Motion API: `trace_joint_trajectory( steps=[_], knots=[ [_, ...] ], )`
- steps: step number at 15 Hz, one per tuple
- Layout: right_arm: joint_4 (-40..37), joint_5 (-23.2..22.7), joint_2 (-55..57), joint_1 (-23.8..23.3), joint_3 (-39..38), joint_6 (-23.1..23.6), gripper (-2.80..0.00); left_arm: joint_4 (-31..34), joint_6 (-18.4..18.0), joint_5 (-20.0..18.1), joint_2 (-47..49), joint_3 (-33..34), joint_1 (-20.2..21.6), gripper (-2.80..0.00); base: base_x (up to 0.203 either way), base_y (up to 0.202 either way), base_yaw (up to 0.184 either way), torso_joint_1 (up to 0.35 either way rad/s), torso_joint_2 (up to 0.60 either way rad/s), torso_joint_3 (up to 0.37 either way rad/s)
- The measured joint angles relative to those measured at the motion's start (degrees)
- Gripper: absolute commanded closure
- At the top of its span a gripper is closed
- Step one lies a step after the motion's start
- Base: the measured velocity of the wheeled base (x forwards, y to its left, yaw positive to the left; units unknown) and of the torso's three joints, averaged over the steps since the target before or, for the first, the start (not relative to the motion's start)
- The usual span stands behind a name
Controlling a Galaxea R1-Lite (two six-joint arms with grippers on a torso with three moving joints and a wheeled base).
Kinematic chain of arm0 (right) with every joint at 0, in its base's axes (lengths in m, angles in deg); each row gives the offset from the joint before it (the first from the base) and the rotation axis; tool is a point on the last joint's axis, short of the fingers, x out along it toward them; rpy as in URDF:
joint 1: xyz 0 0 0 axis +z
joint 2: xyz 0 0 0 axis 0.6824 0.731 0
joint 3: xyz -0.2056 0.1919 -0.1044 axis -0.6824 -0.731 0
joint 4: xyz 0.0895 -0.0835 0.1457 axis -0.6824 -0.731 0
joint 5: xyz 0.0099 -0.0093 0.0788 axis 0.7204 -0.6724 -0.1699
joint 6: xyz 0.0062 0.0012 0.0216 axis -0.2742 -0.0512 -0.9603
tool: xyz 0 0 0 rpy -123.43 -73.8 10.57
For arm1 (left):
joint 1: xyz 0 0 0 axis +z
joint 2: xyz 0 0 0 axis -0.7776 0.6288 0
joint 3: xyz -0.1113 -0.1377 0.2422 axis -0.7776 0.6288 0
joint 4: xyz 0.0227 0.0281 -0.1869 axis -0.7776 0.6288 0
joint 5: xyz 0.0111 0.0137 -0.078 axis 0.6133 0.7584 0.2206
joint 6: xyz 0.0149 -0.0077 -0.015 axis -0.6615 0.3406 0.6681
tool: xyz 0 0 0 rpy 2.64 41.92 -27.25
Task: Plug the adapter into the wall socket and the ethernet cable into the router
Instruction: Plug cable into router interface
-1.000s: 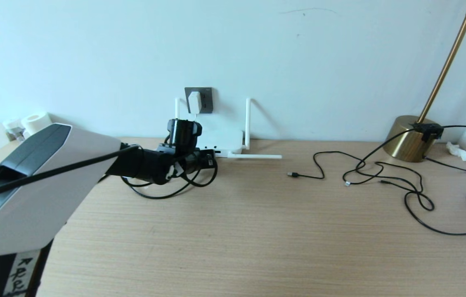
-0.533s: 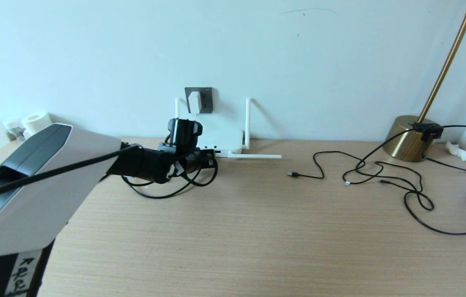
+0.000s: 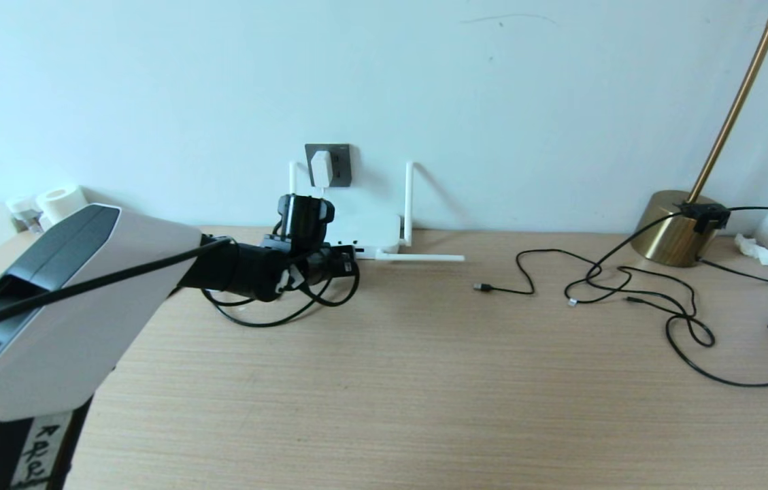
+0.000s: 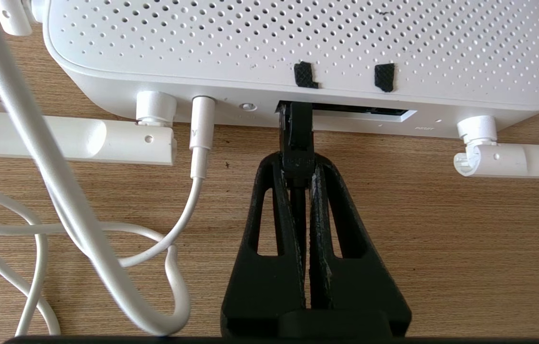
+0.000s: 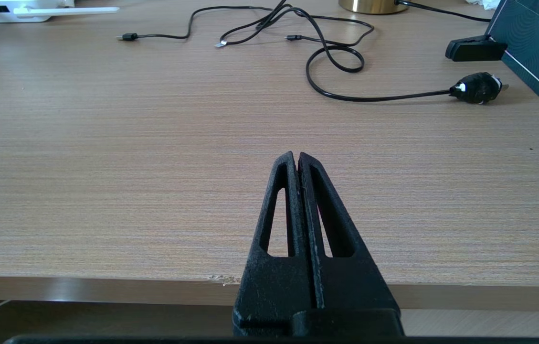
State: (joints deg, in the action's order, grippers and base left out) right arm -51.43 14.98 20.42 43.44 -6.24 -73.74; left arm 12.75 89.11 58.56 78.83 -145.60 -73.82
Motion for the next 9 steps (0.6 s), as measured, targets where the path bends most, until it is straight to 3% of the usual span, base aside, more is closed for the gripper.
trace_joint_trajectory(
  steps=[9],
  knots=[
    [0.0,0.0,0.0,0.0,0.0,0.0,0.0,0.1,-0.1,-0.2,0.2,-0.3,0.6,0.0,0.0,0.0,0.0,0.0,0.0,0.0]
  ],
)
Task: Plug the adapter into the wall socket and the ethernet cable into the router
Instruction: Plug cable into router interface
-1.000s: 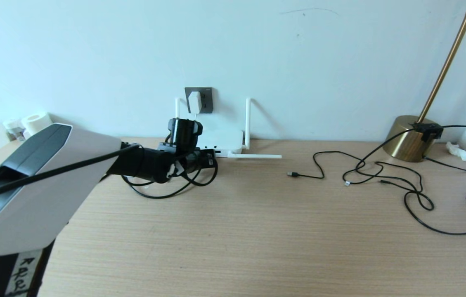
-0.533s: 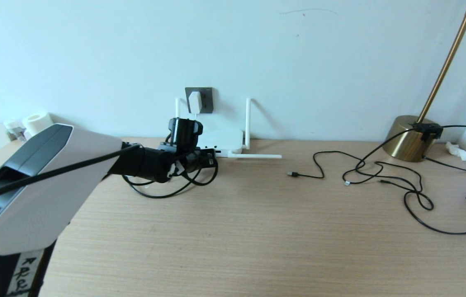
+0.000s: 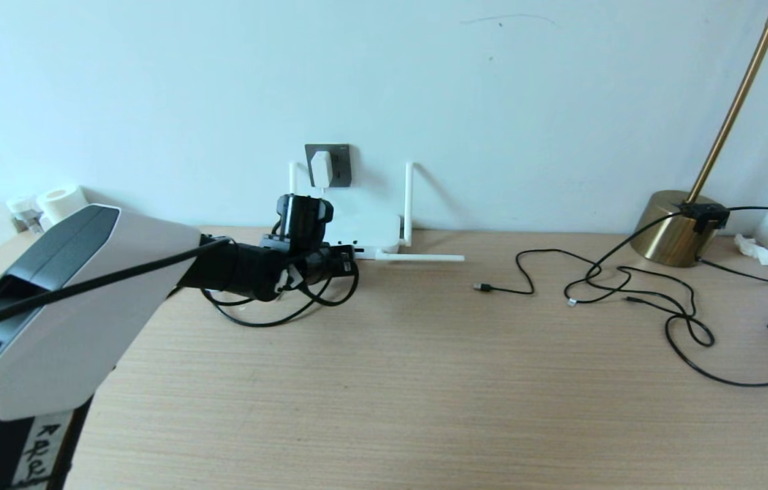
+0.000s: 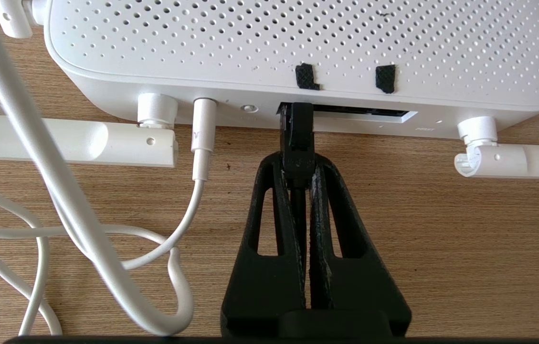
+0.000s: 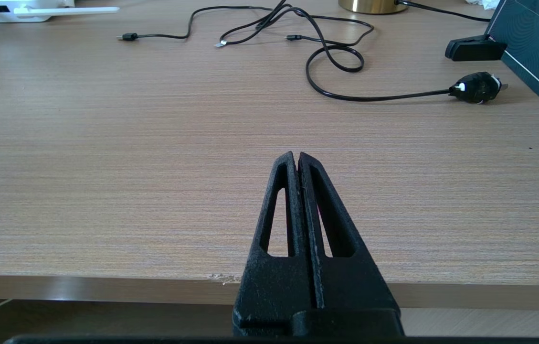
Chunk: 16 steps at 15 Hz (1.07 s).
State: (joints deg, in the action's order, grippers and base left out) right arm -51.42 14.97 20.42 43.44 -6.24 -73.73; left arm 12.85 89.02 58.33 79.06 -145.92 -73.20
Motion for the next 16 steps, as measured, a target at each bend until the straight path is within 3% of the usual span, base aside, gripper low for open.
trace_joint_trajectory(
  steps=[16],
  knots=[
    [0.0,0.0,0.0,0.0,0.0,0.0,0.0,1.9,0.1,0.0,0.9,-2.0,0.4,0.0,0.0,0.0,0.0,0.0,0.0,0.0]
  ],
)
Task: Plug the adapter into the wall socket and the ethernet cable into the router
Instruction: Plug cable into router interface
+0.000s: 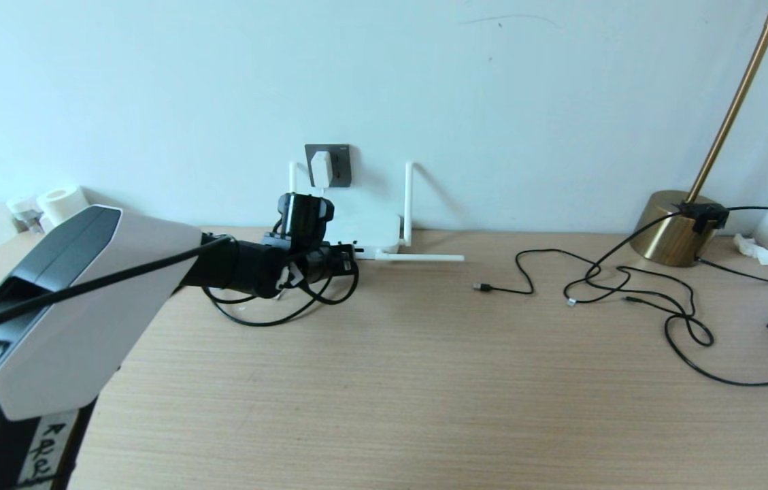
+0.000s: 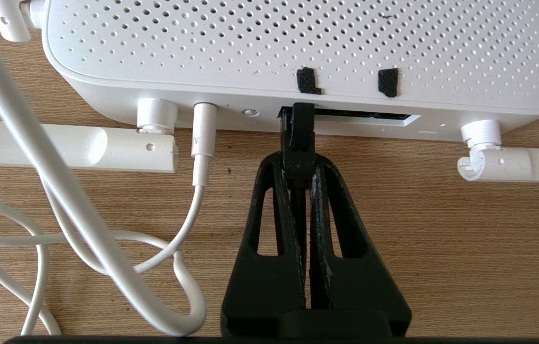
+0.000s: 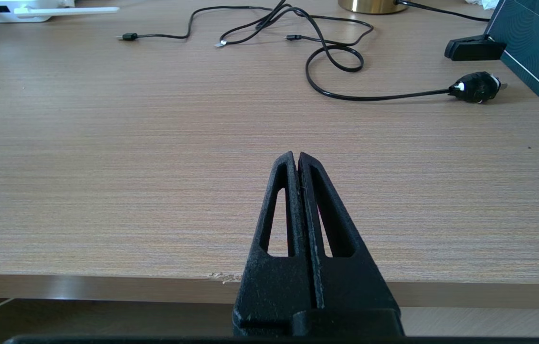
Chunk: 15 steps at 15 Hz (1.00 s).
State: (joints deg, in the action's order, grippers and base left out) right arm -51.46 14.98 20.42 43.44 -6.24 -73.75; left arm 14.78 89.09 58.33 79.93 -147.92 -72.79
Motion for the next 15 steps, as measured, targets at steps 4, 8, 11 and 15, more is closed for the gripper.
trace_joint_trajectory(
  steps=[4,8,11,15],
  knots=[
    [0.0,0.0,0.0,0.0,0.0,0.0,0.0,-0.8,0.0,0.0,0.0,-0.2,0.5,-2.8,0.0,0.0,0.0,0.0,0.0,0.0],
    [0.0,0.0,0.0,0.1,0.0,0.0,0.0,-0.5,0.1,0.1,0.1,0.2,0.3,-2.8,0.0,0.0,0.0,0.0,0.0,0.0],
    [0.0,0.0,0.0,0.0,0.0,0.0,0.0,-0.8,0.2,0.1,-0.4,1.6,0.2,-2.8,0.0,0.0,0.0,0.0,0.0,0.0],
    [0.0,0.0,0.0,0.0,0.0,0.0,0.0,-0.4,0.2,0.1,-3.3,5.3,-0.9,-2.8,0.0,0.0,0.0,0.0,0.0,0.0]
  ],
)
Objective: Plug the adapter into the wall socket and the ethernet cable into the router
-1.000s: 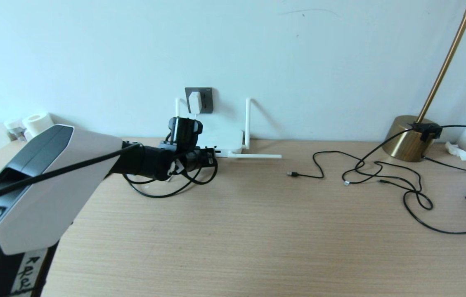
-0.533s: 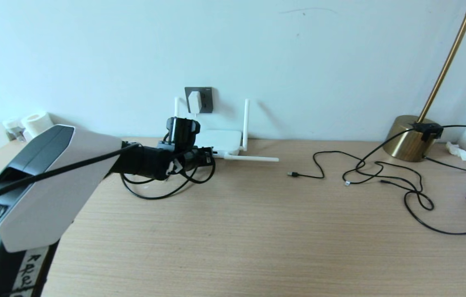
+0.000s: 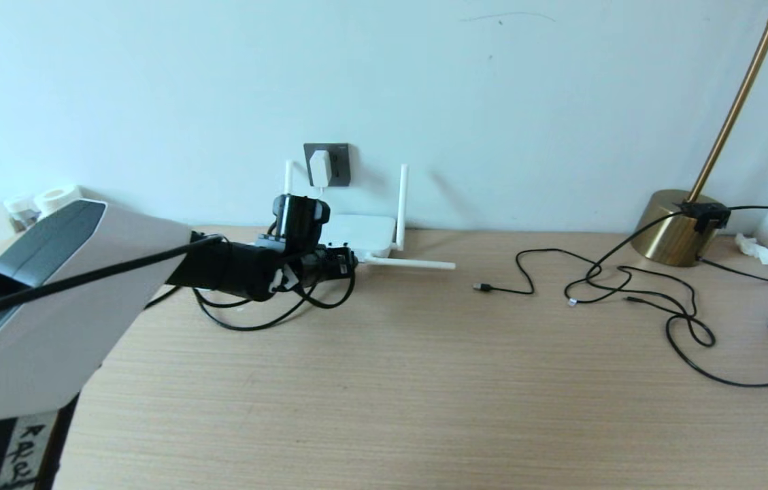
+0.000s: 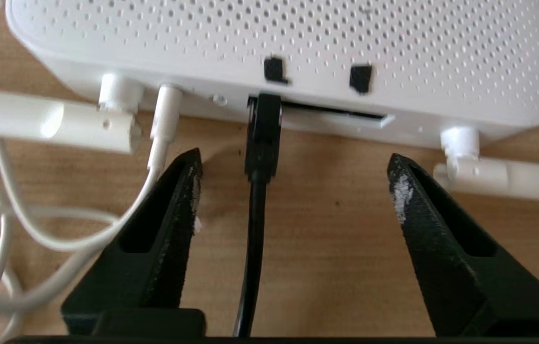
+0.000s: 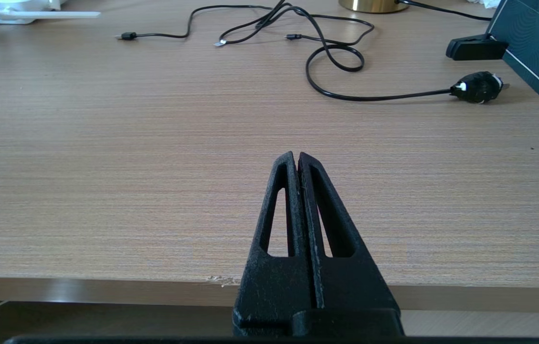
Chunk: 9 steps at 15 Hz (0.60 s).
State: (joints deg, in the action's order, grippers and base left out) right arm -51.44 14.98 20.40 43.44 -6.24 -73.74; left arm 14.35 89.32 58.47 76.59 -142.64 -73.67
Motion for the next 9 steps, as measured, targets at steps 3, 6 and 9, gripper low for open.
trace_joint_trajectory(
  steps=[3,6,9],
  knots=[
    [0.0,0.0,0.0,0.0,0.0,0.0,0.0,-0.3,0.1,0.0,-5.1,5.3,-1.5,-2.8,0.0,0.0,0.0,0.0,0.0,0.0],
    [0.0,0.0,0.0,0.0,0.0,0.0,0.0,-0.4,0.2,0.0,-12.6,11.1,-3.3,-1.78,0.0,0.0,0.0,0.0,0.0,0.0],
    [0.0,0.0,0.0,0.0,0.0,0.0,0.0,-0.5,0.1,1.5,-22.4,17.6,-5.6,0.0,0.0,0.0,0.0,0.0,0.0,0.0]
  ],
)
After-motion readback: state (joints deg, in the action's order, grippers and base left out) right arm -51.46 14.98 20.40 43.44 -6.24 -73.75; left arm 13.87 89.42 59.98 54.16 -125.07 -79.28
